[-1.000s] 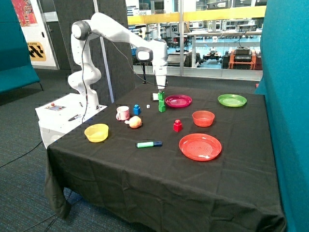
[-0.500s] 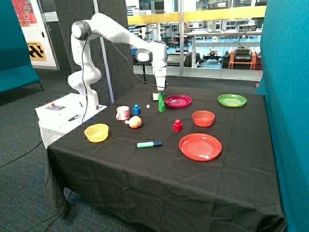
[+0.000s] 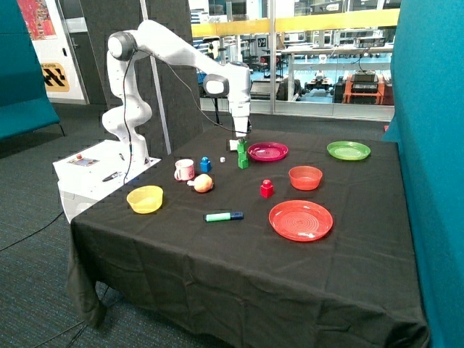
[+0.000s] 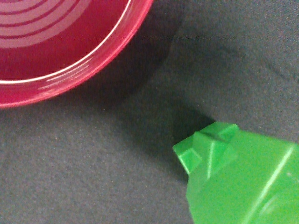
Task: Stack green blocks
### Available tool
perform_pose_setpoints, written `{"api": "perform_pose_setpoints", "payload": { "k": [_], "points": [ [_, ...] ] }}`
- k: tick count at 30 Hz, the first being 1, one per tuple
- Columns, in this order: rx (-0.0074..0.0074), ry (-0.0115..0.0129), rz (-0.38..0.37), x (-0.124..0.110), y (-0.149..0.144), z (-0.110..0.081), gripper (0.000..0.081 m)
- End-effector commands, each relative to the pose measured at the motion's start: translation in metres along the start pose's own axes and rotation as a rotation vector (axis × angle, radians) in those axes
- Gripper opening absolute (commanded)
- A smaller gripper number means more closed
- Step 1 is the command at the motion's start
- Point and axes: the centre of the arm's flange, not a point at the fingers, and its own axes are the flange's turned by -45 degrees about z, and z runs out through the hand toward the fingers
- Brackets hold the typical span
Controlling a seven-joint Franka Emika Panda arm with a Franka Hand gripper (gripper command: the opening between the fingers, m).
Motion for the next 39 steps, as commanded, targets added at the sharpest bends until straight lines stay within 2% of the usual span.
{"api": "perform_pose_setpoints", "payload": {
  "k": [1,18,30,39],
  "points": [
    [0.0024,-0.0046,-0.003,0.005,0.001,0.000,0.0793],
    [0.0024,-0.0046,-0.003,0.004,-0.002,0.003,0.0808],
    [0.0024,-0.0046,-0.012,0.008,-0.003,-0.006,0.0808],
    [0.0024,-0.0046,-0.020,0.002,0.002,-0.033,0.0808]
  ]
}}
